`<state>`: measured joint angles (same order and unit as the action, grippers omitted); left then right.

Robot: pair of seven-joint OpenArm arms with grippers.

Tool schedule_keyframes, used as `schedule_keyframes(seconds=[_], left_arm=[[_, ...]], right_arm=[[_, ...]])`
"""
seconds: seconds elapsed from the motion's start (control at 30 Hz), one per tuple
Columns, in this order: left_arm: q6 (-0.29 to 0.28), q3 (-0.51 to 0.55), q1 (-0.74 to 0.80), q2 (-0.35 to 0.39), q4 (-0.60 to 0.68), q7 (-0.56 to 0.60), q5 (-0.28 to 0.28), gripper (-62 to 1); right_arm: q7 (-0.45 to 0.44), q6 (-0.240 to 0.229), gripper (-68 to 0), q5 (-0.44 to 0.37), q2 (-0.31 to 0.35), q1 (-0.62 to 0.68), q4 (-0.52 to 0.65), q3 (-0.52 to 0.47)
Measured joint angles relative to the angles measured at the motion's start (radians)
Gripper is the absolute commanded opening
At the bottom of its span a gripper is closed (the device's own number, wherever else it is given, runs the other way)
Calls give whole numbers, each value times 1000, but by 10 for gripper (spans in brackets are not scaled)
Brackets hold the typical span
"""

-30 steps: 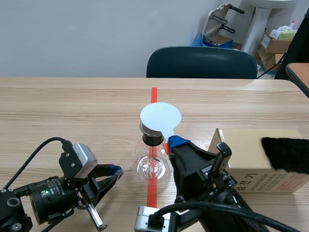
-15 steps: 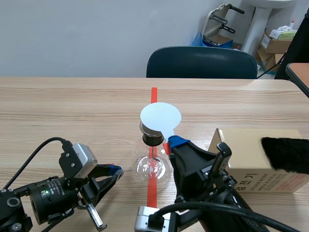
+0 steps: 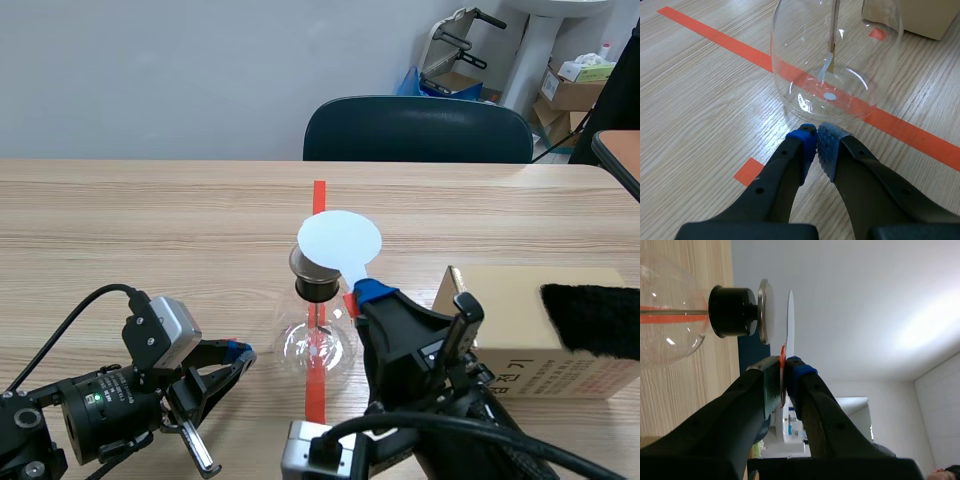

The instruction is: Do the electroscope experiment

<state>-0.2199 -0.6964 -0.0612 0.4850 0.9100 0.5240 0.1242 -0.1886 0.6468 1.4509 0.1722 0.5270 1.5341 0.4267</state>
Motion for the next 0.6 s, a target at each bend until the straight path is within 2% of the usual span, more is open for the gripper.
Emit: schedule_keyframes(seconds=[0.4,0.6], left_arm=[[0,0,0,0,0,0,0,-554],[0,0,0,0,0,0,0,-554]], right_arm=[[310,0,-658,-1,0,0,0,0],[436,0,-658,-2,0,0,0,0]])
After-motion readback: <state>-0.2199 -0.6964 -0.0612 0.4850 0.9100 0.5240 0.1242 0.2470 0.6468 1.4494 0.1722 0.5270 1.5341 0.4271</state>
